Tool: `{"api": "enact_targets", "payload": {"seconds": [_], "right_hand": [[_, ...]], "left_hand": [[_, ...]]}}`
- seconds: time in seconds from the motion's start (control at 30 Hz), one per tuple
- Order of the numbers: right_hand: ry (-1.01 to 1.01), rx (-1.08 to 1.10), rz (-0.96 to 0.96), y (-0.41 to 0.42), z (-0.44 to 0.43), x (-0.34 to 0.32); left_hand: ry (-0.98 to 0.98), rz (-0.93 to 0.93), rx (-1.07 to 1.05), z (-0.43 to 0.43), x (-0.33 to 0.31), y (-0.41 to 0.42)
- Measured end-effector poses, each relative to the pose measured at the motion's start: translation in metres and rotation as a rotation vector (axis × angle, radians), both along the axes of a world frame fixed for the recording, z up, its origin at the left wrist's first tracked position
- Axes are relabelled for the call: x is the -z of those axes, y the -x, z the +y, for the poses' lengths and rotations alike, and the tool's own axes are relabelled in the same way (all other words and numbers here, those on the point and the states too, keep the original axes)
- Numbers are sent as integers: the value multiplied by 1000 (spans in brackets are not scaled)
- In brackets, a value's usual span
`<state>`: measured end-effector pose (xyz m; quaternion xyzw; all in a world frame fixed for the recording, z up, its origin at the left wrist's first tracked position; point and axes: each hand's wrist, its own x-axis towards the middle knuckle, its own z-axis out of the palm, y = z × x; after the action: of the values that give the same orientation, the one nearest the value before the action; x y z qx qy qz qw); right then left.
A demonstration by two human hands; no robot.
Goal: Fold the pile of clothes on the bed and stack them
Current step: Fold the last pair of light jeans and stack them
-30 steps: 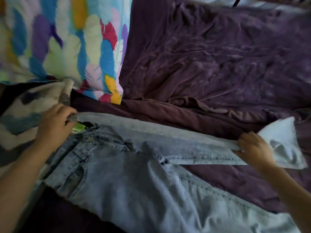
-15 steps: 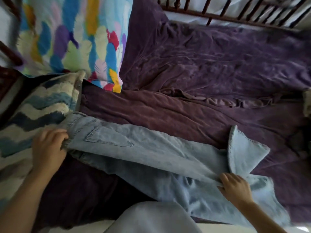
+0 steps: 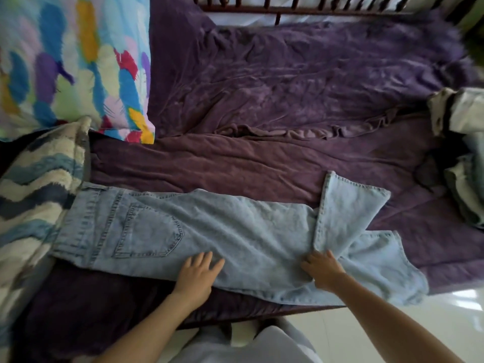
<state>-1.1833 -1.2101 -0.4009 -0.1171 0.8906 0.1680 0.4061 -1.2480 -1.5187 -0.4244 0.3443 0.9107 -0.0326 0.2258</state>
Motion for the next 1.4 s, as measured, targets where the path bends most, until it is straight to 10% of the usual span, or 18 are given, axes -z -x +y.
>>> {"api": "enact_targets", "payload": {"seconds": [0.27,0.57,0.73,1.07,1.27,1.4], "right_hand": [[-265,-120,44,10,47,-9],[58,-111,-152,-70,70,-10],[143,106,77,-56,96,-9],[270,973,437,-20,108,18],[650,2205,1280,-86,135,-4],[759,2674,1011,-153,133,45]], "left_hand": [[18,49,-61,28,-13,-5],[261,8,-173,57,-19,-26],[141,26,10,91,-5,-51],[91,-79,232,165,-14,-72],[297,-300,190,185,-23,-63],[486,-365,267,205,-22,-56]]}}
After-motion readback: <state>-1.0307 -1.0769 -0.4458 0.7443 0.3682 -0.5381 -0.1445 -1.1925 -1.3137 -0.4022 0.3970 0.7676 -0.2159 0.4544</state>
